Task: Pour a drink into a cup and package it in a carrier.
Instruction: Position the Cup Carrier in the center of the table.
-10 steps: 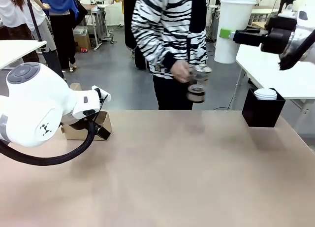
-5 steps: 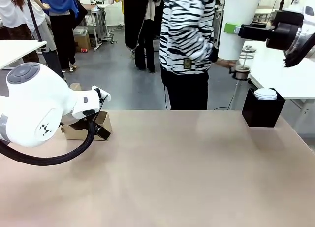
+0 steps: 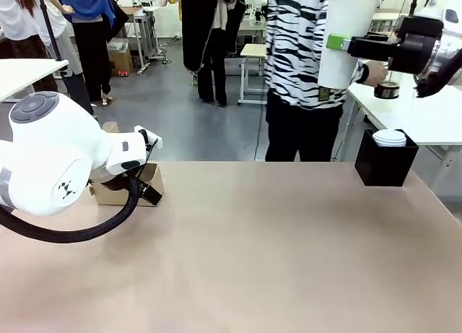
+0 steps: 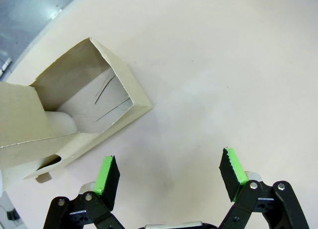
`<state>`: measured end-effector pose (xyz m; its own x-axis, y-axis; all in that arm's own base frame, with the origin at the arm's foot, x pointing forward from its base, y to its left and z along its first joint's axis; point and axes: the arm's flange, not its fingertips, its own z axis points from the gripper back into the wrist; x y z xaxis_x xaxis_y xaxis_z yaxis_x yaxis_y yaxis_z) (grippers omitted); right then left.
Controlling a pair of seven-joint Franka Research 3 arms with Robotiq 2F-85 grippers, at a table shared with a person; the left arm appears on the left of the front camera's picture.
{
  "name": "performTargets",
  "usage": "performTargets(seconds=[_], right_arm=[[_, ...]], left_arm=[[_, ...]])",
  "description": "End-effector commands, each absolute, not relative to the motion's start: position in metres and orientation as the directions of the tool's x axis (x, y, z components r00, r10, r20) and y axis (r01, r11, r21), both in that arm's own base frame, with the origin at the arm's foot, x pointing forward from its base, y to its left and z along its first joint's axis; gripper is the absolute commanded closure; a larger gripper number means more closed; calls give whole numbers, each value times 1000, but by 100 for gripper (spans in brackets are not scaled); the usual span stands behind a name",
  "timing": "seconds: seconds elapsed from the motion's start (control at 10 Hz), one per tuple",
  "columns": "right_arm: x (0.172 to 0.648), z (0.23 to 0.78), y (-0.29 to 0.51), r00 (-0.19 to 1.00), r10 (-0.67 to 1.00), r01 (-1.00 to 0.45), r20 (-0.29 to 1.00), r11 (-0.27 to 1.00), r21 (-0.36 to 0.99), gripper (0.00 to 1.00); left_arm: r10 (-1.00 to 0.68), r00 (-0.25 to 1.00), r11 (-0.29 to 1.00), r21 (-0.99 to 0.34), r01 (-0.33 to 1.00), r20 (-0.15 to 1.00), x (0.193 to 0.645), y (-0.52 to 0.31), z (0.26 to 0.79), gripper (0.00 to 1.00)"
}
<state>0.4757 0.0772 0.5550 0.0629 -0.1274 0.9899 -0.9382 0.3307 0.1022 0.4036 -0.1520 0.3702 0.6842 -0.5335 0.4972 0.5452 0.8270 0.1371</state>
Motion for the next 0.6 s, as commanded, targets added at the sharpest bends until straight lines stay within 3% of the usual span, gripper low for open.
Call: performTargets(seconds=[0.0, 0.2, 0.5], right_arm=[[475, 557, 78, 60, -128, -938, 990, 332, 100, 20], [475, 557, 78, 60, -128, -938, 990, 332, 100, 20], [475, 557, 78, 60, -128, -938, 990, 332, 100, 20]], left_arm=[[-533, 684, 827, 135, 545, 498, 403, -152, 370, 0], [-534, 684, 827, 137, 545, 497, 404, -152, 370, 0], [-397, 802, 900, 20, 435, 447, 394, -154, 459, 0]])
